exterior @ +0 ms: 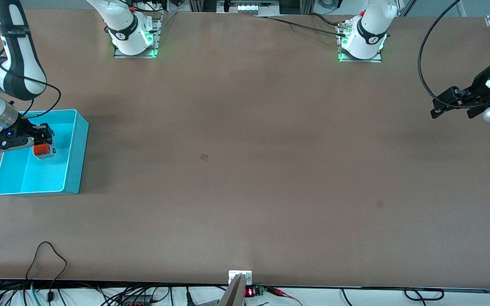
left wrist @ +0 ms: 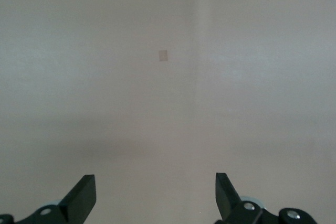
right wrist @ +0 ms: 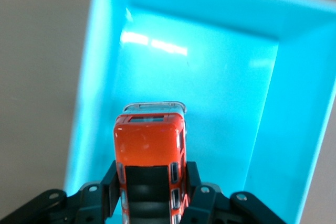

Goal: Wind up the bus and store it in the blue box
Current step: 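Carry the bus into the cyan box and open the right gripper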

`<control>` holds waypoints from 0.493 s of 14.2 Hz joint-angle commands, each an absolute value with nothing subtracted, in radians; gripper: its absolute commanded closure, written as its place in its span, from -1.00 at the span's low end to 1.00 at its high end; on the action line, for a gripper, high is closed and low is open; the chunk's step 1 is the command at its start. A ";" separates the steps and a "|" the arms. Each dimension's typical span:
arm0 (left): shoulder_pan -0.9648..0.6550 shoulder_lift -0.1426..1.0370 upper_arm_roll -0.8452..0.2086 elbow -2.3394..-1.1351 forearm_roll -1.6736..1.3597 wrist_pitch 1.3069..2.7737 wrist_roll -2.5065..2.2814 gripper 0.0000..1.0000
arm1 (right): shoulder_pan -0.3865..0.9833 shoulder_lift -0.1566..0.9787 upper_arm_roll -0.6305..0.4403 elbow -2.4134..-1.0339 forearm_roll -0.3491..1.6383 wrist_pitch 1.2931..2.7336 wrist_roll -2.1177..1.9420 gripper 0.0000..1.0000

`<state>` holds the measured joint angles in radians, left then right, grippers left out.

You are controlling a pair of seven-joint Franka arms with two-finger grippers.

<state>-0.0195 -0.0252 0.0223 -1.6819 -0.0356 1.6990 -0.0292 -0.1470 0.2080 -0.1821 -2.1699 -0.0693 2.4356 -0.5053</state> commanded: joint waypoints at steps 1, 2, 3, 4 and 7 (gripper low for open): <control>-0.026 -0.046 0.023 -1.698 -0.008 1.704 -0.028 -1.00 | -0.172 0.268 -0.201 -2.143 -0.043 2.433 -0.486 0.92; -0.026 -0.046 0.021 -1.698 -0.008 1.704 -0.028 -1.00 | -0.178 0.291 -0.201 -2.141 -0.007 2.436 -0.494 0.93; -0.028 -0.046 0.021 -1.698 -0.008 1.704 -0.028 -1.00 | -0.179 0.305 -0.202 -2.140 0.024 2.434 -0.498 0.93; -0.026 -0.046 0.015 -1.698 -0.008 1.704 -0.028 -1.00 | -0.179 0.316 -0.206 -2.141 0.034 2.434 -0.499 0.93; -0.026 -0.046 0.009 -1.697 -0.006 1.703 -0.026 -1.00 | -0.181 0.348 -0.225 -2.143 0.046 2.433 -0.492 0.86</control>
<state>-0.0202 -0.0258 0.0155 -1.6819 -0.0355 1.6990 -0.0292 -0.1724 0.3281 -0.2233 -2.1610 0.0220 2.4400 -0.5003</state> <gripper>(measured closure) 0.000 0.476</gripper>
